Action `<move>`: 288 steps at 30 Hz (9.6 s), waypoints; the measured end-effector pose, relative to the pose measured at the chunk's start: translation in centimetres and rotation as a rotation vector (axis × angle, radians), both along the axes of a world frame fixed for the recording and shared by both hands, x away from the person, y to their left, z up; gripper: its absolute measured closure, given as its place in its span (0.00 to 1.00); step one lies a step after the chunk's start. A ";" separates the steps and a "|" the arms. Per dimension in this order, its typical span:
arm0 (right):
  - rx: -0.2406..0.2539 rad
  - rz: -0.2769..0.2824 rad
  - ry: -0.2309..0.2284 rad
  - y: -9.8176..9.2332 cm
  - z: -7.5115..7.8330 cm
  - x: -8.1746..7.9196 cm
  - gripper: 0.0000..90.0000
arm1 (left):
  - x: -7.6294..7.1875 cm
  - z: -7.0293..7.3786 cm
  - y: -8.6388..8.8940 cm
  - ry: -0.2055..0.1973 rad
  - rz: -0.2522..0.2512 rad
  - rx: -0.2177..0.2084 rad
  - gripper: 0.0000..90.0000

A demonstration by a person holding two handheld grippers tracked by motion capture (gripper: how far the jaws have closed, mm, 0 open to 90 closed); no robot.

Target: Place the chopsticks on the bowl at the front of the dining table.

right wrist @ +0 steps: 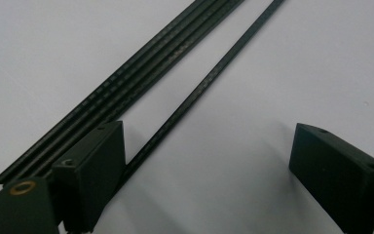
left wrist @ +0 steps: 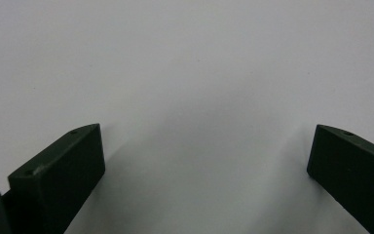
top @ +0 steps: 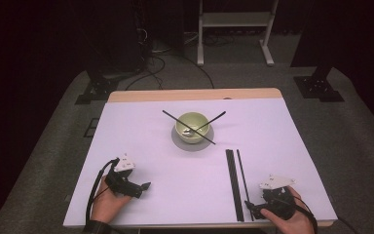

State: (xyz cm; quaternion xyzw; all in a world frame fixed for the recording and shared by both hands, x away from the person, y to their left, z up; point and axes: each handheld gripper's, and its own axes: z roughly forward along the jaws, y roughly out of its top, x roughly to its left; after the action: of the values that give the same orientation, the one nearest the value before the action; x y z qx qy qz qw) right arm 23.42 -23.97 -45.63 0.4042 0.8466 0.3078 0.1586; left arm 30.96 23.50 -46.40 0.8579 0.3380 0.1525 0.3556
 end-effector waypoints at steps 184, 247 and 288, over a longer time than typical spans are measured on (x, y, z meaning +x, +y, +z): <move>0.131 -0.021 -0.006 -5.5 2.0 8.5 0.95 | 0.0 0.0 0.0 0.000 0.000 0.000 0.00; 0.204 0.096 -0.082 2.3 8.0 13.7 0.95 | 0.0 0.0 0.0 0.000 0.001 -0.002 0.00; 0.203 0.104 -0.078 8.0 9.6 19.8 0.95 | 0.0 0.0 0.0 -0.001 -0.001 0.003 0.00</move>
State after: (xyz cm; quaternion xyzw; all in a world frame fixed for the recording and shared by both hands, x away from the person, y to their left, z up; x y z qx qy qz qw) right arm 43.20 -15.97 -36.07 0.3616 0.8241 0.4150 0.1336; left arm 30.95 23.51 -46.39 0.8586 0.3373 0.1531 0.3545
